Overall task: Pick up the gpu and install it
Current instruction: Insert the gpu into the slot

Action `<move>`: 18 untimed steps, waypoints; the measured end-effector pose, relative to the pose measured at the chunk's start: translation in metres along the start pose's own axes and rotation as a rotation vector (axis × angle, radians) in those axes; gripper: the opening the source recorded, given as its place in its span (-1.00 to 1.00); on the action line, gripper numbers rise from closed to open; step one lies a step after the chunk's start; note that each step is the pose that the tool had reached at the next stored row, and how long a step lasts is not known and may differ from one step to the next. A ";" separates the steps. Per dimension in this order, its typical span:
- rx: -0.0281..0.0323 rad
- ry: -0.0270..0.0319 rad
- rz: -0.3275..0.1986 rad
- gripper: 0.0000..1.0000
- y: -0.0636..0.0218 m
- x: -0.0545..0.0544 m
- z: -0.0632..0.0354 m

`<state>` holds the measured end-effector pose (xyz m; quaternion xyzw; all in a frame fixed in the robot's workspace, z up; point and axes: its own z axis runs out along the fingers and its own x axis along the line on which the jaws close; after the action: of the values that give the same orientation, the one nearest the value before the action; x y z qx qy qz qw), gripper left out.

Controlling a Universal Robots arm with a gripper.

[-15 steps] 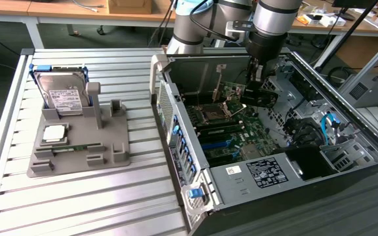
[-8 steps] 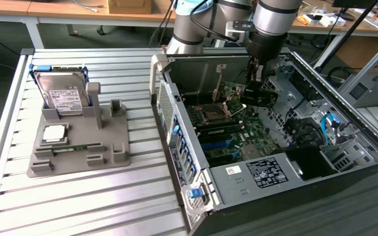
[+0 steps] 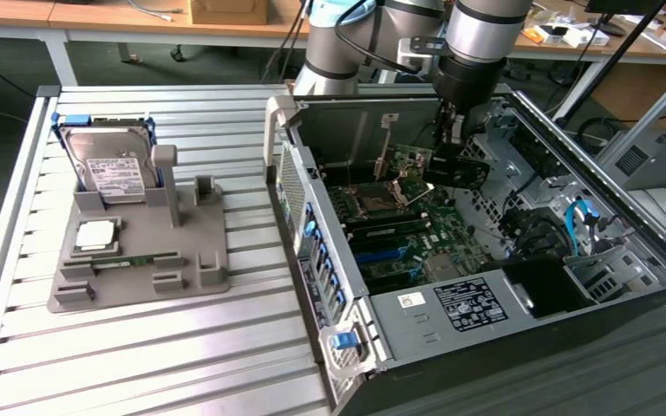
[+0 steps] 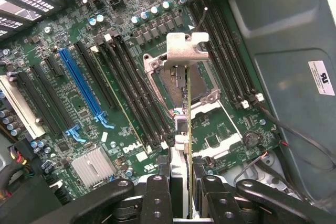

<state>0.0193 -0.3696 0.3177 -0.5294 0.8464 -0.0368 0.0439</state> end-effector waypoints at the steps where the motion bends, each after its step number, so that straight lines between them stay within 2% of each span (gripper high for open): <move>1: -0.0001 -0.0001 -0.001 -0.46 0.0000 0.000 0.0000; 9: -0.0010 -0.0030 -0.028 -0.46 0.0000 0.000 0.0000; 18: -0.0051 -0.0157 -0.143 -0.46 0.0000 0.000 0.0000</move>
<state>0.0193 -0.3696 0.3178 -0.5891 0.8060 -0.0335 0.0464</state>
